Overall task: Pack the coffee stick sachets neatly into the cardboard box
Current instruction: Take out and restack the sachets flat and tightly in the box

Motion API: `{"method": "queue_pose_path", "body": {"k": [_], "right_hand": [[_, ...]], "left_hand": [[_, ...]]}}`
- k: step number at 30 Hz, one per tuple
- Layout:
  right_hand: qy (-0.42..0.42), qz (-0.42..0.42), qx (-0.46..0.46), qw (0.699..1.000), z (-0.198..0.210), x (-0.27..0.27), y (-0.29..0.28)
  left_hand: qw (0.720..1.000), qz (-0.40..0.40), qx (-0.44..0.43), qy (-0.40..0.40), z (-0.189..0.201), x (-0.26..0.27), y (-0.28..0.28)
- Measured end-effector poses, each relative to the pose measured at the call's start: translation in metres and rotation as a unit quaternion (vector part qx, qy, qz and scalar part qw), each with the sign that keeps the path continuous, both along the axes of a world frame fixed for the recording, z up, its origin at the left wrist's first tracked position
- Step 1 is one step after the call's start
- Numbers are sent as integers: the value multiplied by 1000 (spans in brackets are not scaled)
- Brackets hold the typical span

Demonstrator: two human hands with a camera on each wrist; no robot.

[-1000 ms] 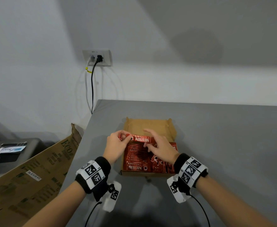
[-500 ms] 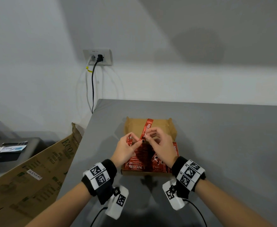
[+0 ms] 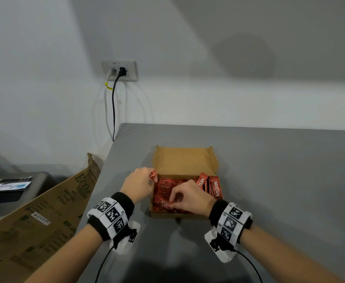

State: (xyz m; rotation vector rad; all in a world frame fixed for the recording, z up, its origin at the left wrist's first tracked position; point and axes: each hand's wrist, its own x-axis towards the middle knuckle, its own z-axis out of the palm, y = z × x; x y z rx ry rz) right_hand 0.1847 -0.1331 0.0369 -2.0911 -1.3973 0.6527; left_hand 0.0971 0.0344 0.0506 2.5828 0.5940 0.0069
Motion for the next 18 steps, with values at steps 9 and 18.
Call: {"method": "queue_pose_path", "body": {"k": [9,18], "right_hand": [[-183,48,-164,968,2,-15,25],[-157,38,-155,975,-1,-11,22]], "left_hand": [[991,-92,-28,95,6,-1,-5],[965,-137,156,164,-20,1,-22]]}}
